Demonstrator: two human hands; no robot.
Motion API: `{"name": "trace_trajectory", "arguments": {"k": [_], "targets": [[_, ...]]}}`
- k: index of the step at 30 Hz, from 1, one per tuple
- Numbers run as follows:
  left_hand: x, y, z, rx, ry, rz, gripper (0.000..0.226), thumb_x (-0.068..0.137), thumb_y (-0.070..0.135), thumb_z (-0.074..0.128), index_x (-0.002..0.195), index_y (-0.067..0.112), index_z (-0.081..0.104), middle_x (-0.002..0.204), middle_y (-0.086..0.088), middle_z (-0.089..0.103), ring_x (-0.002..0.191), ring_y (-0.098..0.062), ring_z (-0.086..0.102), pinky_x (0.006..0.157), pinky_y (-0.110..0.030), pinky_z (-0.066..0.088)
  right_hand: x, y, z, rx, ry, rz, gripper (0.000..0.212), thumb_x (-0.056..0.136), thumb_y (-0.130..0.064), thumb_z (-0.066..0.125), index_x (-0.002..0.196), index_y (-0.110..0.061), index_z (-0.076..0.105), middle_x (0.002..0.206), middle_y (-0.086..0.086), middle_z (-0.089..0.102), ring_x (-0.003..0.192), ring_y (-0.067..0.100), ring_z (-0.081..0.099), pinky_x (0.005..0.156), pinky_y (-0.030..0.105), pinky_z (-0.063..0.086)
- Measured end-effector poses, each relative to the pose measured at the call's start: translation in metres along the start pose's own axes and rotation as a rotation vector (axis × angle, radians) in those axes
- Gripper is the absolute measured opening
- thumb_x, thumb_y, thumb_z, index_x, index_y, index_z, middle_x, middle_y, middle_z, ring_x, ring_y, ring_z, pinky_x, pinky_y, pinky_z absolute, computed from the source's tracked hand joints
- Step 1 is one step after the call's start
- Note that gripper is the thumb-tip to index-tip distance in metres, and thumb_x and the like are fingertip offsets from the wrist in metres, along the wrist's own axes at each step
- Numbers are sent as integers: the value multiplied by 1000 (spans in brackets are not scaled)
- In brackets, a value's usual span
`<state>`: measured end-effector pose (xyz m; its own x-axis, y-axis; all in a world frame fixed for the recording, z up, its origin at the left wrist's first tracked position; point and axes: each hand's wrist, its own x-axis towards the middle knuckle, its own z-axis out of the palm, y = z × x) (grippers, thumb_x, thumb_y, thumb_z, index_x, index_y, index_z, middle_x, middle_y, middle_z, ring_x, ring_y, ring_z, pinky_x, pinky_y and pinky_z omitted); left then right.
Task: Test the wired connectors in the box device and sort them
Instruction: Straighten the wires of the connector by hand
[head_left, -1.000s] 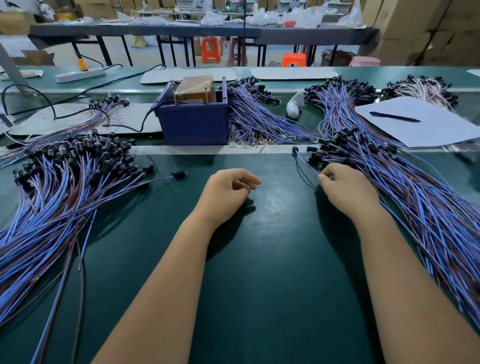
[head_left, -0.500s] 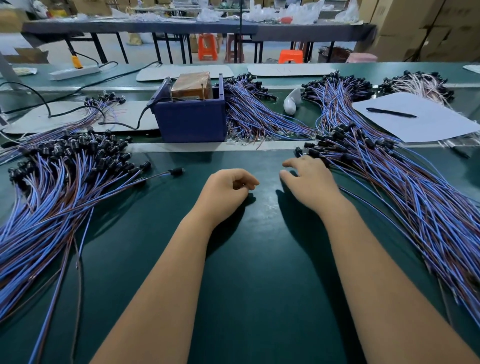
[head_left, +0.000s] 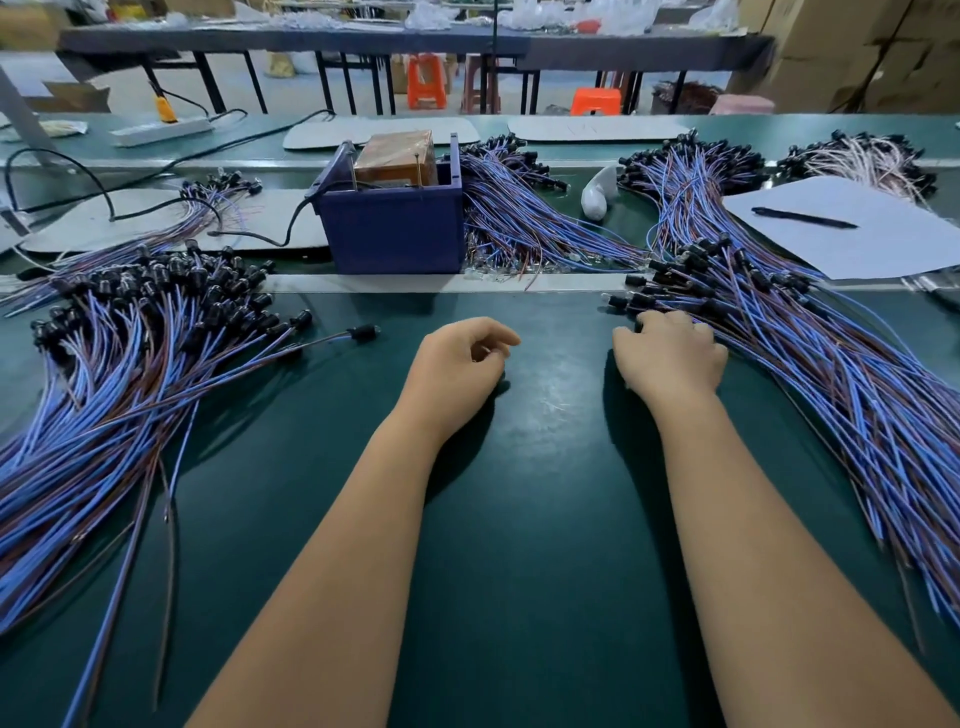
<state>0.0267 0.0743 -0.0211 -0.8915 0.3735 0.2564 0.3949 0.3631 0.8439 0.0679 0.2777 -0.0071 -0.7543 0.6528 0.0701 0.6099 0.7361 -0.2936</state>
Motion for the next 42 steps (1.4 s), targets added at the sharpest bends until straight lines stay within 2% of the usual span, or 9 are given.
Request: {"name": "trace_trajectory", "arguments": {"k": [3,8,14,19,24,30,33,38,42], "targets": [[1,1,-6,122,160,-36,28,87,8,53,98,28,69,100,8,63,68,-2,54,68,-17,44,-14,-30,2,78,137,-19,42,93,-32,42,126,-16,60,137,15,50,124,34,39,102,40,28],[1,-9,-39,473,448,-157,33,87,9,52,116,21,64,126,-2,56,96,-28,57,72,-29,32,-46,-92,23,230,105,-426,32,93,-30,49,119,-20,64,126,10,57,117,31,45,96,37,31],[0,-25,-63,622,406,-379,46,86,7,51,131,18,54,121,-12,60,104,-32,57,68,-34,34,-57,-114,46,360,-96,-557,26,93,-28,50,114,-28,67,121,-1,59,118,24,43,95,34,30],[0,-26,-62,499,470,-328,32,87,12,53,116,17,66,110,-3,69,102,-25,60,72,-28,37,-56,-104,41,679,-170,-468,22,93,-19,51,102,-22,71,104,-3,69,107,22,57,96,39,44],[2,-9,-44,52,485,-100,22,88,10,53,91,20,72,84,6,68,70,-6,54,68,-23,42,-61,-98,35,1093,-153,-413,24,97,-9,44,96,-24,63,79,2,65,70,19,61,64,23,50],[3,8,-33,-730,290,33,25,85,9,50,82,11,75,84,-6,72,84,-19,64,80,-28,52,-55,-102,27,1738,-490,-67,25,105,-24,39,100,-14,62,86,10,59,64,17,61,65,32,58],[3,10,-36,-993,116,-8,31,87,17,48,76,7,75,81,-10,73,76,-18,67,73,-26,55,-50,-99,25,1770,-734,-12,39,106,-35,33,102,-9,62,82,8,61,61,15,61,63,30,57],[-4,13,-42,-992,-293,-94,55,97,27,35,62,14,75,67,-3,70,59,-10,62,60,-19,52,-50,-97,22,1758,-850,-60,41,106,-25,32,118,2,60,85,7,66,62,9,65,55,22,52],[-7,18,-40,-857,-445,-156,49,91,29,41,49,16,62,53,-6,58,48,-18,49,46,-22,39,-50,-91,19,1739,-852,-66,25,101,-18,46,111,0,60,54,3,61,42,12,57,42,22,48]]}}
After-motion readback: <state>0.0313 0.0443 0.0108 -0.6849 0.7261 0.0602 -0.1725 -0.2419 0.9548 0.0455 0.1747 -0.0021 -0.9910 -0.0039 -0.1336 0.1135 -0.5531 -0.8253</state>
